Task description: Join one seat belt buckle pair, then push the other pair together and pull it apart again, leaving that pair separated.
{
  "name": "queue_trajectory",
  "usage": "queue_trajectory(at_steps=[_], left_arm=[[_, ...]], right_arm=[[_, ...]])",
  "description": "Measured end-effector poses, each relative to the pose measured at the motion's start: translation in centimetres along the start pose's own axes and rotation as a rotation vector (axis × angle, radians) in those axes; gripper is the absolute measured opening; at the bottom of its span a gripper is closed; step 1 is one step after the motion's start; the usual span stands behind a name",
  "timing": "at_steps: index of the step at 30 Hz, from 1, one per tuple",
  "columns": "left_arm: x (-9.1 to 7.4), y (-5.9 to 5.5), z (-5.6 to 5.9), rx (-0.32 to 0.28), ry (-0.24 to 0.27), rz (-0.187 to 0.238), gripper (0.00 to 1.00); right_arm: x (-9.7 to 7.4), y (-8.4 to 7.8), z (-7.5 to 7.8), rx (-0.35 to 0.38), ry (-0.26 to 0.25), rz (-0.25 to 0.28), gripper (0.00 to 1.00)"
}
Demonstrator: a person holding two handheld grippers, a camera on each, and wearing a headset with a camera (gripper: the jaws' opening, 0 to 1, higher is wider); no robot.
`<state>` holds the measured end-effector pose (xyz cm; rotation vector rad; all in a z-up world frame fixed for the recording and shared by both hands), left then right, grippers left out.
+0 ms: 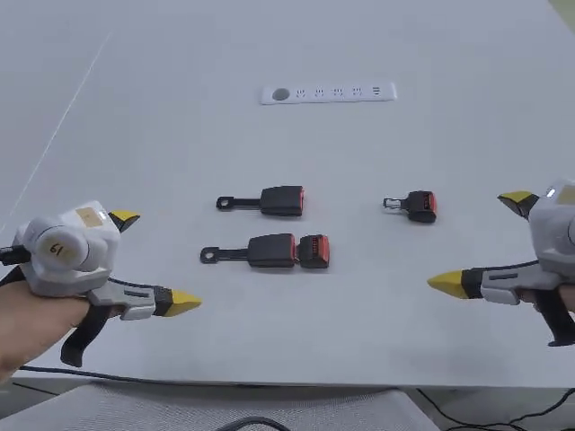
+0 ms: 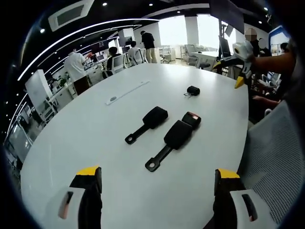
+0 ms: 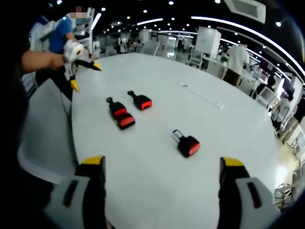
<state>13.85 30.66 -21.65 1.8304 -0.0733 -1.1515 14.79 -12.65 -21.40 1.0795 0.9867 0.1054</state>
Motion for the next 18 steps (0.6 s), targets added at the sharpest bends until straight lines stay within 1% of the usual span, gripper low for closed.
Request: queue_trajectory(at_steps=[2, 4, 6, 7, 11, 13, 18], left_arm=[[-0.30, 0.08, 0.01, -0.005, 0.001, 0.007, 1.00], [-0.53, 0.09, 0.08, -0.001, 0.002, 0.010, 1.00], [-0.68, 0.03, -0.05, 0.008, 0.008, 0.011, 1.00], [-0.77, -0.07, -0.17, 0.002, 0.009, 0.011, 1.00], [-1.03, -0.31, -0.14, -0.006, 0.014, 0.009, 1.00], [-1.03, -0.41, -0.08, -0.004, 0.016, 0.006, 1.00], [-0.84, -0.42, -0.20, 0.015, 0.006, -0.006, 1.00]], right_arm=[[-0.07, 0.09, -0.01, -0.002, 0.002, 0.004, 1.00], [-0.03, 0.09, -0.06, -0.029, 0.009, -0.008, 1.00], [-0.02, 0.30, -0.02, -0.010, 0.011, 0.003, 1.00], [0.00, 0.35, -0.06, -0.005, 0.013, 0.005, 1.00], [0.10, 0.42, -0.25, -0.009, 0.016, 0.003, 1.00], [0.13, 0.43, -0.16, 0.018, 0.010, 0.016, 1.00], [0.26, 0.37, -0.17, 0.010, 0.010, 0.010, 1.00]])
Point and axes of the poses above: the centre of the closed fingertips' face, and the gripper's own axes: x roughly forward along the fingers, z roughly to its right, y roughly out of its top, the point moved 7 cm from there along -x, roughly backward along the fingers, and after that the axes turned 2 degrees about z, right-handed, at the moved point
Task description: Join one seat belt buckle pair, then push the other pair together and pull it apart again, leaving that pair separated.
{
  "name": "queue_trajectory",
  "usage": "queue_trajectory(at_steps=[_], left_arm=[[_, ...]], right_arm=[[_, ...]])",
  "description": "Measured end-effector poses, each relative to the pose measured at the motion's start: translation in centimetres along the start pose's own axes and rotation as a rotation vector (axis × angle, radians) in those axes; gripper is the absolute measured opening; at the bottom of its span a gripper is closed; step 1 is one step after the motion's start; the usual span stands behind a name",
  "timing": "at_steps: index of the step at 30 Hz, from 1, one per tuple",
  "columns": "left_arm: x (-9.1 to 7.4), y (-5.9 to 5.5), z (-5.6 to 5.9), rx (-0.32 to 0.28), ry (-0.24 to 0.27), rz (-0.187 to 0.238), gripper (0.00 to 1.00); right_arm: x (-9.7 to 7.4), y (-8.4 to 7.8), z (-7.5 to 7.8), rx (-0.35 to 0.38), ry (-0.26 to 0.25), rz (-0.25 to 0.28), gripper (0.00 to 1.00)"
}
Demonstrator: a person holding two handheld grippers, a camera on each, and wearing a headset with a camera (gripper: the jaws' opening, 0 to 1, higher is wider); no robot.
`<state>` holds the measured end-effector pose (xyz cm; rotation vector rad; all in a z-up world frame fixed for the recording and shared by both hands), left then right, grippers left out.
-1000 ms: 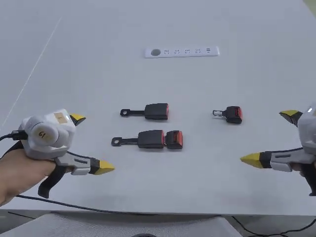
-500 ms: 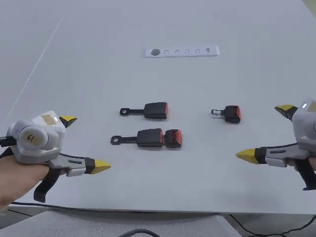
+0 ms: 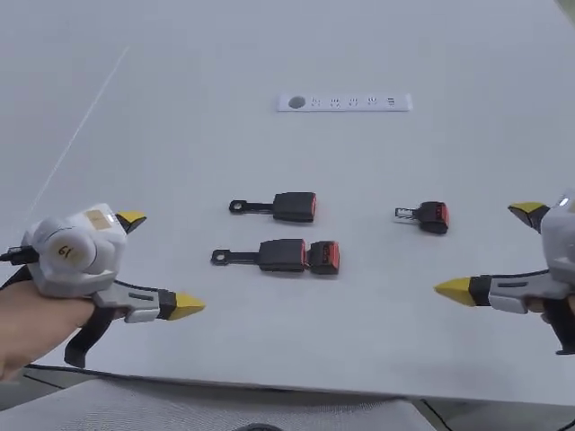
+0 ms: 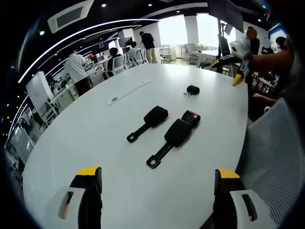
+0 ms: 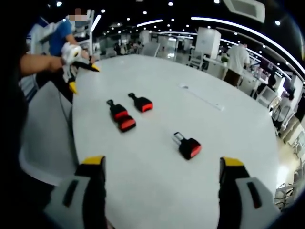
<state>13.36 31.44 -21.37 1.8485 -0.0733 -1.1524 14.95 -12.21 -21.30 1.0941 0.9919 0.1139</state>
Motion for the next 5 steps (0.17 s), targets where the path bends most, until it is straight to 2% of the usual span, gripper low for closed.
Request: queue_trajectory(at_steps=[5], left_arm=[[0.03, 0.22, -0.19, 0.000, 0.004, 0.000, 1.00]], right_arm=[[-0.33, 0.06, 0.44, 0.000, -0.011, 0.003, 1.00]])
Point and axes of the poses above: the centre of the closed fingertips' face, and the gripper's own axes: x roughly forward along the fingers, z roughly to its right, y roughly out of its top, the point moved 7 cm from there along -x, roughly backward along the fingers, and after that the axes turned 2 degrees about z, right-handed, at the moved point
